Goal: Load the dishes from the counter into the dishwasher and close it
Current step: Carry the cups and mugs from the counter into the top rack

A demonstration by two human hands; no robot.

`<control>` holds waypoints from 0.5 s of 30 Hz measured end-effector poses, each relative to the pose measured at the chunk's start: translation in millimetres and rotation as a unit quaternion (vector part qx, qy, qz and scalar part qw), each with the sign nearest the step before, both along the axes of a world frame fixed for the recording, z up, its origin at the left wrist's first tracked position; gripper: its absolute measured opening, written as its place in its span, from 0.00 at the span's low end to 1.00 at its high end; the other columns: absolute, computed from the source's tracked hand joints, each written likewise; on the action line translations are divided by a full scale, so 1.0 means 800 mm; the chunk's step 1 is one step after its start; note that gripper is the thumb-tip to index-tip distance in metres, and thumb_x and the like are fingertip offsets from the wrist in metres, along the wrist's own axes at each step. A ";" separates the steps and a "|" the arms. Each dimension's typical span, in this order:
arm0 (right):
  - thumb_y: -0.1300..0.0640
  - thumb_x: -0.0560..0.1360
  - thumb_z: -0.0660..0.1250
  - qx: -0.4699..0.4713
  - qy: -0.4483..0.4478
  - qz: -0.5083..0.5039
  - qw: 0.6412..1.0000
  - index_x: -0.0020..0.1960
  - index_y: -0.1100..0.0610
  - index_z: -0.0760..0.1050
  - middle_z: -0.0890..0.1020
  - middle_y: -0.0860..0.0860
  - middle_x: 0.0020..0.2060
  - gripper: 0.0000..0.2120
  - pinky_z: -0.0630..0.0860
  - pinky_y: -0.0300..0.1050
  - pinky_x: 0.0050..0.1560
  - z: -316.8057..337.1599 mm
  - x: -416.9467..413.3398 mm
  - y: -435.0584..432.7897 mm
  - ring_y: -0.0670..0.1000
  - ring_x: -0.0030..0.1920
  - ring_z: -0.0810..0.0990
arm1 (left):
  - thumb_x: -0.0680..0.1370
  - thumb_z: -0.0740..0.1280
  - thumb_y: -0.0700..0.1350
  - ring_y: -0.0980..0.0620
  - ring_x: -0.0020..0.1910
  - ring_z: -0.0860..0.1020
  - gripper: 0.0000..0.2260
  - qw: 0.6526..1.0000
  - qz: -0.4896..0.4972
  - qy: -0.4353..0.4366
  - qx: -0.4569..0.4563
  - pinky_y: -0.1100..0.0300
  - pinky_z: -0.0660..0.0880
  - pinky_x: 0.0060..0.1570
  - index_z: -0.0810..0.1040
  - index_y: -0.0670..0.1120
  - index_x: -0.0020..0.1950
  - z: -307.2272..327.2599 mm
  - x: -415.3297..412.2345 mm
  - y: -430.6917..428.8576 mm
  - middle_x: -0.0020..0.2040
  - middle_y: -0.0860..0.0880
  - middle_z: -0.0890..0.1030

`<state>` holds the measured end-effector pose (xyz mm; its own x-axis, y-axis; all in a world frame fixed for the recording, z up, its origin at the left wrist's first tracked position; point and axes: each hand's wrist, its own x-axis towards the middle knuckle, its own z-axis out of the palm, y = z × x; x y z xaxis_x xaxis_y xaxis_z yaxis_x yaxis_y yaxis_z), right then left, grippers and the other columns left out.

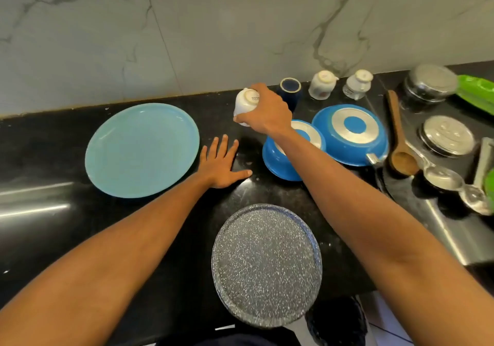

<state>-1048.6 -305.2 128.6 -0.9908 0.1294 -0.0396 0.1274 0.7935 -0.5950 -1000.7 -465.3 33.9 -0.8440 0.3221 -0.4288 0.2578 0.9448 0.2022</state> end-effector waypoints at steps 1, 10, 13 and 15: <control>0.39 0.62 0.77 -0.004 0.001 -0.008 1.000 0.66 0.44 0.69 0.78 0.49 0.59 0.37 0.77 0.53 0.55 0.004 0.010 -0.002 0.55 0.58 0.78 | 0.73 0.53 0.76 0.43 0.78 0.34 0.46 1.000 0.005 0.000 0.003 0.40 0.37 0.74 0.36 0.54 0.80 0.002 -0.001 0.000 0.79 0.46 0.32; 0.41 0.63 0.77 -0.013 0.007 -0.141 0.990 0.69 0.43 0.67 0.78 0.48 0.61 0.37 0.75 0.52 0.58 0.020 0.168 -0.008 0.55 0.61 0.76 | 0.78 0.66 0.49 0.48 0.62 0.76 0.14 0.949 0.018 0.096 0.299 0.58 0.69 0.60 0.79 0.48 0.63 0.036 0.067 -0.045 0.63 0.48 0.78; 0.40 0.63 0.76 -0.003 -0.010 -0.197 0.980 0.71 0.45 0.66 0.77 0.49 0.64 0.40 0.74 0.51 0.58 0.011 0.227 -0.018 0.55 0.63 0.76 | 0.77 0.67 0.47 0.51 0.50 0.80 0.08 0.926 -0.013 0.159 0.342 0.57 0.75 0.52 0.82 0.48 0.53 0.042 0.110 -0.069 0.51 0.50 0.83; 0.39 0.62 0.76 0.000 -0.004 -0.228 0.974 0.67 0.45 0.68 0.79 0.49 0.61 0.37 0.75 0.51 0.55 0.005 0.270 -0.030 0.56 0.60 0.77 | 0.77 0.67 0.48 0.52 0.44 0.79 0.08 0.918 -0.057 0.176 0.351 0.53 0.78 0.48 0.83 0.46 0.51 0.046 0.134 -0.083 0.46 0.50 0.83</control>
<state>-832.5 -329.4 132.4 -0.8296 0.5564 -0.0463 0.4714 0.6536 -0.5921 -893.7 -531.5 70.4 -0.8340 0.5100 0.2107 0.5130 0.5759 0.6365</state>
